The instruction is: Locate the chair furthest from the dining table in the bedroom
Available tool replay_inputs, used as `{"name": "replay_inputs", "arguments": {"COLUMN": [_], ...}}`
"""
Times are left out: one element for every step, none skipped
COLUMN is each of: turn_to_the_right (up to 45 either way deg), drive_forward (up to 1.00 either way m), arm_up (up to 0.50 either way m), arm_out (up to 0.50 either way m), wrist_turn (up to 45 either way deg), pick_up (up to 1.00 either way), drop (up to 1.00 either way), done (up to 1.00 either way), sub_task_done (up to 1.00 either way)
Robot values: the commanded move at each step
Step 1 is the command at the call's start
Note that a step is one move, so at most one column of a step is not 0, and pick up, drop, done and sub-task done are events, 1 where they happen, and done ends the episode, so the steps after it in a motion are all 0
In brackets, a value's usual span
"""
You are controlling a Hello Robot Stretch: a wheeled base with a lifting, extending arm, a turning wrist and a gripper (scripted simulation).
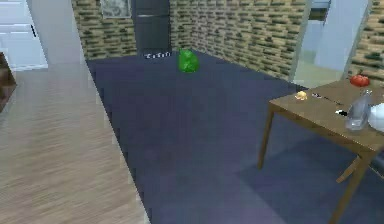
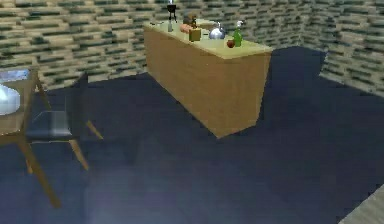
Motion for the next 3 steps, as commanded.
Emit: {"name": "replay_inputs", "arguments": {"turn_to_the_right": [0.0,-3.0,0.0], "drive_forward": [1.00,0.00,0.55], "arm_up": [0.00,0.00,0.00], "arm_out": [0.00,0.00,0.00], "wrist_turn": [0.0,0.0,0.0], "pick_up": [0.00,0.00,0.00], "drop": [0.00,0.00,0.00], "done": [0.00,0.00,0.00], "sub_task_done": [0.00,0.00,0.00]}}
